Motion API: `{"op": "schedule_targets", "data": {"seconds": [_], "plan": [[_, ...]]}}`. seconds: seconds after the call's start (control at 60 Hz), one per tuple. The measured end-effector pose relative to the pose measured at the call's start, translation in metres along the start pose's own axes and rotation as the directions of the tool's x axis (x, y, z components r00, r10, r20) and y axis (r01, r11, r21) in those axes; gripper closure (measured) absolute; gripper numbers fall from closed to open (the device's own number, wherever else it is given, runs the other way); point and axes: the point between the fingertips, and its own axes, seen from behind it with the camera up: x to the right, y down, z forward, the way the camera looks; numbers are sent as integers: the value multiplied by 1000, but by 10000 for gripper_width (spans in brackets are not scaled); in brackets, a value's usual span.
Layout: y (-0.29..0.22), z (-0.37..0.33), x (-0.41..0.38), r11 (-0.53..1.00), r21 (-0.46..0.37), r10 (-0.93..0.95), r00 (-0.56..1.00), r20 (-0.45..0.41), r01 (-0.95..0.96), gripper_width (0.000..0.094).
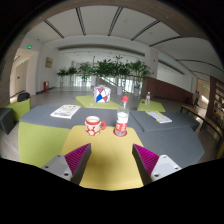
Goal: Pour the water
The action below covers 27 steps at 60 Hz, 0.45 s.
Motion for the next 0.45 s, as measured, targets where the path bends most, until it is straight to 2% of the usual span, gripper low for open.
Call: {"op": "schedule_targets", "data": {"seconds": [0.183,0.45], "plan": [[-1,-39,-2,1000,22,7,1000,1,-7,86],[-4,-55,-4,999,48,6,1000,-5,-6,83]]}}
